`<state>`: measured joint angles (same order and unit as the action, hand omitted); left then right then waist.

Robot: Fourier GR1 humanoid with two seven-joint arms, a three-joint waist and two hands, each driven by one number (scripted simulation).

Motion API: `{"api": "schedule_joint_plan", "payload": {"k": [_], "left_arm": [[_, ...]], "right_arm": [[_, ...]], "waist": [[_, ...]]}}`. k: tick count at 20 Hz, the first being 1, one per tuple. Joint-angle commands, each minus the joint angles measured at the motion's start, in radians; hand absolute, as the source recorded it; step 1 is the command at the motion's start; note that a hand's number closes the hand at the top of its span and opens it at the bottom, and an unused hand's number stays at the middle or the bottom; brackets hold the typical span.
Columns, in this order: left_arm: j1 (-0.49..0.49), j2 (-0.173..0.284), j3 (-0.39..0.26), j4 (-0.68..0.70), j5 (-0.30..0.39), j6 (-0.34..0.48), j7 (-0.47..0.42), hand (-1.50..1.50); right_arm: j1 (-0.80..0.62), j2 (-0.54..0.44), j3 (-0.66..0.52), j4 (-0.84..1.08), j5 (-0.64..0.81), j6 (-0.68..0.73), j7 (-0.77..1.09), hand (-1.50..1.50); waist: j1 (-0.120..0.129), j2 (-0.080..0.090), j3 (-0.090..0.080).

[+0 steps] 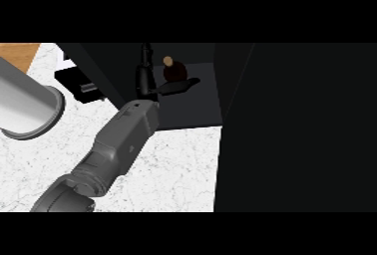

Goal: Pick up the wine, place it into the cabinet and close the cabinet

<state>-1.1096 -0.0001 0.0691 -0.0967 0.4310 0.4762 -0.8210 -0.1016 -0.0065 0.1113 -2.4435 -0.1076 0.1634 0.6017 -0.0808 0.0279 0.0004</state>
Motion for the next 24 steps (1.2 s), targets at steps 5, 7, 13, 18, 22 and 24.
{"api": "schedule_joint_plan", "payload": {"k": [5, 7, 13, 18, 22, 24], "left_arm": [[0.026, 0.008, 0.004, -0.006, -0.01, -0.066, -0.041, -1.5], [0.028, 0.035, -0.009, 0.003, -0.025, -0.113, -0.033, -1.5], [0.046, 0.0, -0.011, 0.004, -0.013, -0.144, -0.059, -1.5], [0.074, 0.0, -0.005, -0.014, -0.001, -0.213, -0.06, -1.5], [0.068, 0.0, -0.007, -0.023, 0.032, -0.233, -0.059, -1.5], [0.092, 0.0, -0.025, -0.016, 0.069, -0.246, -0.086, -1.5]], "right_arm": [[0.057, -0.009, 0.001, -0.087, -0.059, 0.012, 0.032, -1.5], [0.032, 0.006, 0.017, 0.004, -0.018, -0.006, -0.05, -1.5], [-0.01, 0.001, 0.026, -0.066, -0.034, -0.023, 0.048, -1.5], [-0.012, -0.017, -0.026, -0.015, -0.043, -0.009, 0.012, -1.5], [-0.049, 0.006, 0.063, -0.002, 0.039, -0.077, 0.038, -1.5], [0.004, 0.006, 0.085, -0.069, 0.014, -0.057, 0.062, -1.5]], "waist": [[0.004, -0.003, -0.002], [0.009, 0.003, -0.001], [0.004, -0.005, -0.002], [0.031, -0.012, -0.001], [0.033, -0.015, -0.002], [0.005, -0.017, -0.002]]}}
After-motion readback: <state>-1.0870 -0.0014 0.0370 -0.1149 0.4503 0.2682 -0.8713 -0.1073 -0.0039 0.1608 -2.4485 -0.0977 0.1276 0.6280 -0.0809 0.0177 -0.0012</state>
